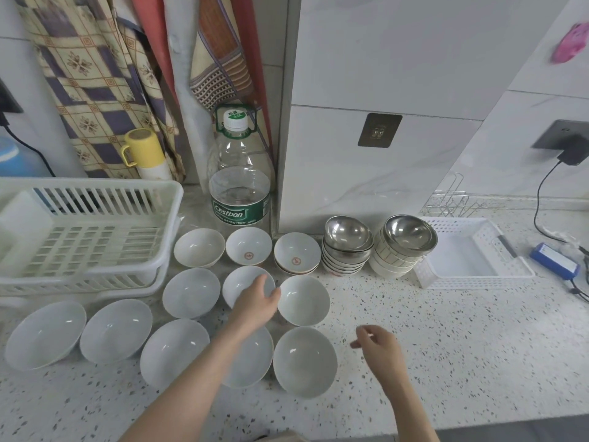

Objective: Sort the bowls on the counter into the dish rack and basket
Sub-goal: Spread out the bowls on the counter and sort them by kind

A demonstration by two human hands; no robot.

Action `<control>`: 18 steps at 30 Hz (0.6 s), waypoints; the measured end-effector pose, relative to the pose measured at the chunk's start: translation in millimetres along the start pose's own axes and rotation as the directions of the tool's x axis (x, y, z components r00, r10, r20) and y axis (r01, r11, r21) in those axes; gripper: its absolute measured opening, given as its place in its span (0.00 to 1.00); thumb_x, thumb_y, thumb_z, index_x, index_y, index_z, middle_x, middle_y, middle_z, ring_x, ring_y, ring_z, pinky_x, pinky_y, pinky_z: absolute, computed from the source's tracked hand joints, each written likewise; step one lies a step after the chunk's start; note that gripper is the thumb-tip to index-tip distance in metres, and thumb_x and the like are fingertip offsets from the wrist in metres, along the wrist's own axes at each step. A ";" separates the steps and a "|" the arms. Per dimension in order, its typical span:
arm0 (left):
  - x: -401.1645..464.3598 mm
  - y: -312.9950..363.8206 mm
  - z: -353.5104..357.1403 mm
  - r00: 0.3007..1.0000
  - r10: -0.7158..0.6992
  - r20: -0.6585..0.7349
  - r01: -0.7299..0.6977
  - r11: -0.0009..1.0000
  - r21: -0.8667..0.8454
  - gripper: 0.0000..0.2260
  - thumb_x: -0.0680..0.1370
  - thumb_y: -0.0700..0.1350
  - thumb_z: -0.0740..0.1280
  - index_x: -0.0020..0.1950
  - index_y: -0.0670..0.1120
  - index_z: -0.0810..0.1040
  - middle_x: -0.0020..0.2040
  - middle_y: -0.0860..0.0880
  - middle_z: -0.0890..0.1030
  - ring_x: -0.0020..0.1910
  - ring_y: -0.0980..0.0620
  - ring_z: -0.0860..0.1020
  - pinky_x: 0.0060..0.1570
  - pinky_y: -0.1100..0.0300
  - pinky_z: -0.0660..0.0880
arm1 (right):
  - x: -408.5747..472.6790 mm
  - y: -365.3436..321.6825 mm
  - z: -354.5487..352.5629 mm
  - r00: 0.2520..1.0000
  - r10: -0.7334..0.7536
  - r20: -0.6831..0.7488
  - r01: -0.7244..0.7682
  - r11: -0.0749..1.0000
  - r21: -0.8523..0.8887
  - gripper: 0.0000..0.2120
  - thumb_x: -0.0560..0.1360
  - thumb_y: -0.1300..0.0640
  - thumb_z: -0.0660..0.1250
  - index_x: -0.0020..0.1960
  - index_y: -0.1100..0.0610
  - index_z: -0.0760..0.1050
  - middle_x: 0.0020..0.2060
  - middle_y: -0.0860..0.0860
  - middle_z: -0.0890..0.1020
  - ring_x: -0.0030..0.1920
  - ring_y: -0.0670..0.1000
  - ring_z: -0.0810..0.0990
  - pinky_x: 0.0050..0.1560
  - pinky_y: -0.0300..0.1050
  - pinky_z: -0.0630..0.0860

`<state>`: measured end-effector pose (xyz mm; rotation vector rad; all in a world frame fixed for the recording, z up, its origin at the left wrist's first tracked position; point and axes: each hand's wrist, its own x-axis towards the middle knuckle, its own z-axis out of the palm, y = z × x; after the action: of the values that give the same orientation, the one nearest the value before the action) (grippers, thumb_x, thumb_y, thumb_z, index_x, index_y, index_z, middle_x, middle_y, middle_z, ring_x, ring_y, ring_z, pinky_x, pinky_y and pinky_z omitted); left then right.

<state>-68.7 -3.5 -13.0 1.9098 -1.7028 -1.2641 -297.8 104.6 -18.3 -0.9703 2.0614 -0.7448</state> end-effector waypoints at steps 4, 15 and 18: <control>31.8 16.7 -5.5 0.997 -0.010 -0.071 0.011 1.000 0.016 0.25 0.81 0.55 0.60 0.75 0.46 0.67 0.62 0.44 0.81 0.65 0.44 0.75 0.65 0.49 0.71 | 33.3 -32.2 -20.1 0.994 -0.025 -0.104 0.033 0.996 0.083 0.08 0.78 0.54 0.62 0.54 0.53 0.78 0.36 0.45 0.85 0.24 0.49 0.74 0.24 0.38 0.67; 81.9 46.6 5.8 0.987 -0.081 -0.141 0.083 0.997 0.011 0.23 0.79 0.53 0.65 0.71 0.45 0.68 0.56 0.41 0.83 0.54 0.39 0.81 0.57 0.46 0.78 | 107.6 -83.9 -56.4 0.981 -0.064 -0.182 0.057 0.998 -0.039 0.16 0.77 0.49 0.62 0.59 0.54 0.79 0.36 0.46 0.84 0.27 0.45 0.74 0.31 0.41 0.71; 88.8 47.0 8.0 0.988 -0.065 -0.142 0.065 0.998 -0.005 0.19 0.78 0.49 0.68 0.67 0.48 0.70 0.53 0.45 0.83 0.50 0.42 0.83 0.55 0.46 0.78 | 123.0 -94.2 -55.4 0.989 -0.073 -0.127 0.055 0.989 -0.141 0.16 0.77 0.47 0.60 0.57 0.53 0.79 0.42 0.47 0.84 0.40 0.49 0.80 0.38 0.42 0.72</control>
<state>-112.8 -93.8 -20.8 2.0187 -1.5817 -1.1198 -360.6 -36.8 37.8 -1.0936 2.2295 -0.7253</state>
